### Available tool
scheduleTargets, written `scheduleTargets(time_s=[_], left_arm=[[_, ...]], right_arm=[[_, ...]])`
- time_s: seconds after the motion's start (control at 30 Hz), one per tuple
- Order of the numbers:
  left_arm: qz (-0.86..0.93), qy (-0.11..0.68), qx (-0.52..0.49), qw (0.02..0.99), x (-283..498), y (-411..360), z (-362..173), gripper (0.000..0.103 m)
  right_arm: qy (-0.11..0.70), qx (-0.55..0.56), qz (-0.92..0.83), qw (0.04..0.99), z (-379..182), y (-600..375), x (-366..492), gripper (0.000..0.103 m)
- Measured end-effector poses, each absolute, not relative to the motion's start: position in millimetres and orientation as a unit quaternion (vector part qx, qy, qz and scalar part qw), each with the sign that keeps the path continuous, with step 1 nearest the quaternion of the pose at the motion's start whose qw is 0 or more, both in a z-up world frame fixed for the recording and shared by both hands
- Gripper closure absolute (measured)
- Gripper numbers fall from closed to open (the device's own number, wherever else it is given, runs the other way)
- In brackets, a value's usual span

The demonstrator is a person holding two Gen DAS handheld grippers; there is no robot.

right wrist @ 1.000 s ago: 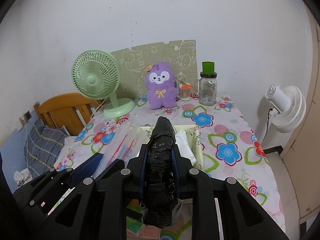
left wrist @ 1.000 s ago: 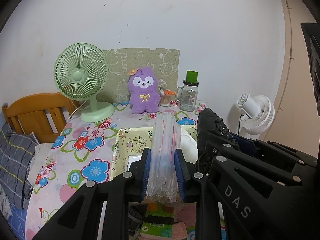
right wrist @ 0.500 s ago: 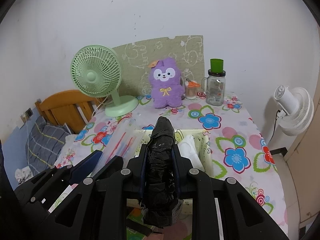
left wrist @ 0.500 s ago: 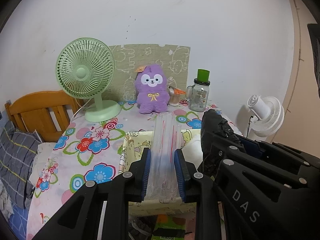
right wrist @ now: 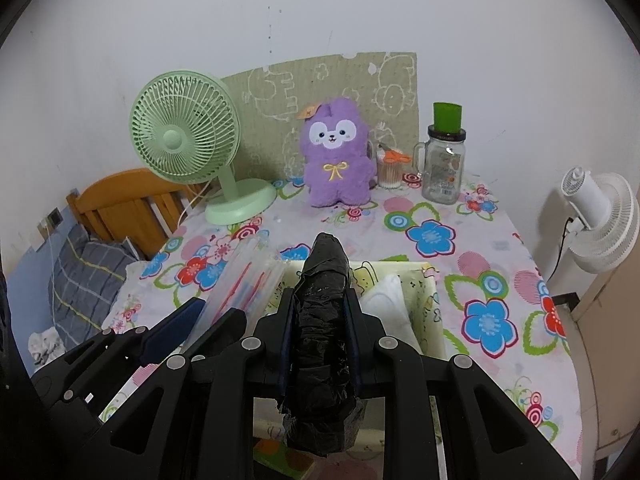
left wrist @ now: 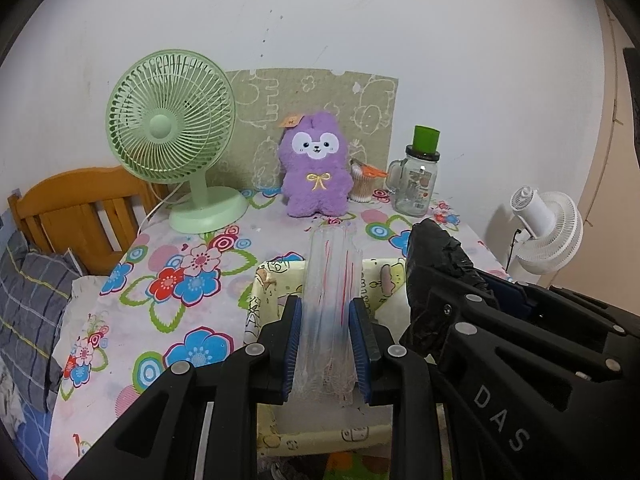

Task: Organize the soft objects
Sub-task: 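Carry the straws over the fabric box with the left tool while the right tool carries the black cloth, then open the left tool to drop the straws while the right tool releases the black cloth into the box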

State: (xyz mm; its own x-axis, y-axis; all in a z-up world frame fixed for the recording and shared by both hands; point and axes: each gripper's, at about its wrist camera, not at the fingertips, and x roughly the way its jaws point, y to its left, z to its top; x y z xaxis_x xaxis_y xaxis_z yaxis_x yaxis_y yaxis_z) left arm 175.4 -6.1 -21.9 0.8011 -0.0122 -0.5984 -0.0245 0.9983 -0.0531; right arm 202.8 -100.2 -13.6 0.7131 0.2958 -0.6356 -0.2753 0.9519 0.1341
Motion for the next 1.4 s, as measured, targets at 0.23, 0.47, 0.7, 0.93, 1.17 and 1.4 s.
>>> scheduleTargets(time_s=[0.23,0.47,0.7,0.93,1.17,1.4], left_arm=[[0.006,0.328,-0.034,0.944,186.6,-0.3,-32.1,0.075],[0.008,0.345,-0.031,0.938,194.1,1.5,-43.9,0.065],[0.006,0.353,-0.025,0.935,197.3,1.7,-50.8,0.045],[0.003,0.357,-0.01,0.934,196.2,-1.5,-55.3,0.038],[0.002,0.363,-0.012,0.932,198.5,-1.5,-59.2,0.038],[-0.001,0.362,-0.017,0.932,195.7,-1.0,-59.4,0.037]], right_arm=[[0.358,0.011,0.159,0.92,-23.9,-92.6,215.7,0.078],[0.371,0.011,0.16,0.915,-35.6,-89.3,228.2,0.078],[0.381,0.014,0.166,0.909,-44.6,-84.9,237.5,0.078],[0.395,0.021,0.178,0.901,-54.1,-78.9,245.2,0.078],[0.407,0.022,0.178,0.896,-61.0,-78.8,248.8,0.074],[0.397,0.009,0.169,0.902,-59.4,-80.0,242.2,0.04]])
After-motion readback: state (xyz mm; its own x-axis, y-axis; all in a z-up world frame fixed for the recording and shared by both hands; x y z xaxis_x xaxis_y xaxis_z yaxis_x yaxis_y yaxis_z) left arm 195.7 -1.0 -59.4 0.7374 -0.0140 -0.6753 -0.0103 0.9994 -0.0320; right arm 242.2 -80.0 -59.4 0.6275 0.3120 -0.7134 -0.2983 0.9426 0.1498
